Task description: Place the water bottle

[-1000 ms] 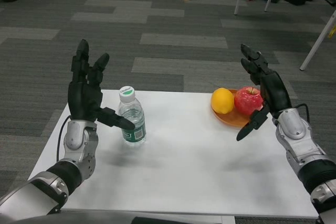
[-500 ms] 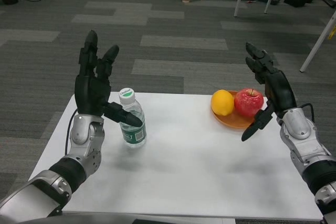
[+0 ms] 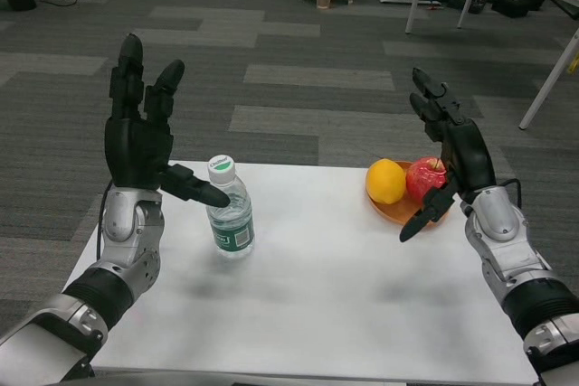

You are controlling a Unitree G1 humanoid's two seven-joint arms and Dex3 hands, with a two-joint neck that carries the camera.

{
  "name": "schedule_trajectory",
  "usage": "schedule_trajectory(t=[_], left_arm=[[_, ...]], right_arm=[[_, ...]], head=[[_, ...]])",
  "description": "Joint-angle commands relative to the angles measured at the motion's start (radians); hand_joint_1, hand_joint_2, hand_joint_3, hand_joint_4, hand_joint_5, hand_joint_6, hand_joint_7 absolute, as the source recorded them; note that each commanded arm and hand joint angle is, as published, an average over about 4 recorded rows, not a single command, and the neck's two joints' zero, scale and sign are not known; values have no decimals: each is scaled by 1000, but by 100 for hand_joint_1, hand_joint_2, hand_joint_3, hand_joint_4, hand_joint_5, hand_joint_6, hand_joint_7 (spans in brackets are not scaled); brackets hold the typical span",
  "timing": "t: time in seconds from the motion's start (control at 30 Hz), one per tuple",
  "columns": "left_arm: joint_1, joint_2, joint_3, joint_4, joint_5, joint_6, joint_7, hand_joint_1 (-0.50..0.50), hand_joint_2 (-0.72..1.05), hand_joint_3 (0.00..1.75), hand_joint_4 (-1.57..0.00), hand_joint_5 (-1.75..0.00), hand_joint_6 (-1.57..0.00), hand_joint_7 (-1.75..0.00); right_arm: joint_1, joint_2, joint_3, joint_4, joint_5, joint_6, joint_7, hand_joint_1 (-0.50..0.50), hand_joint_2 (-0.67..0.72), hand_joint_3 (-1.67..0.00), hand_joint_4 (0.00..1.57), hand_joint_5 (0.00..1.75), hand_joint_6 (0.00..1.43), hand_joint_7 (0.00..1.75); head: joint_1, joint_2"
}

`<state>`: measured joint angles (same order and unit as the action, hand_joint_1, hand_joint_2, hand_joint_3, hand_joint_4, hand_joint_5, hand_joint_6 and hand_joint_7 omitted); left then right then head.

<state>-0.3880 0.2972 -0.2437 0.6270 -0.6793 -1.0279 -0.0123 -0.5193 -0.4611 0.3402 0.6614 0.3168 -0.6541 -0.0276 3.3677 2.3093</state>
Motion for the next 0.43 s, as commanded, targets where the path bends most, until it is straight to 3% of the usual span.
schedule_trajectory(t=[0.03, 0.43], left_arm=[[13, 11, 12, -7, 6, 13, 0, -50, -37, 4, 0, -51, 0, -7], [31, 4, 8, -23, 7, 23, 0, -50, -37, 6, 0, -51, 0, -7]], right_arm=[[-9, 4, -7, -23, 4, -9, -2, -50, 53, -12, 0, 0, 0, 7], [22, -7, -25, -63, 4, -9, -3, -50, 53, -11, 0, 0, 0, 7]], head=[[-5, -3], [-24, -5]])
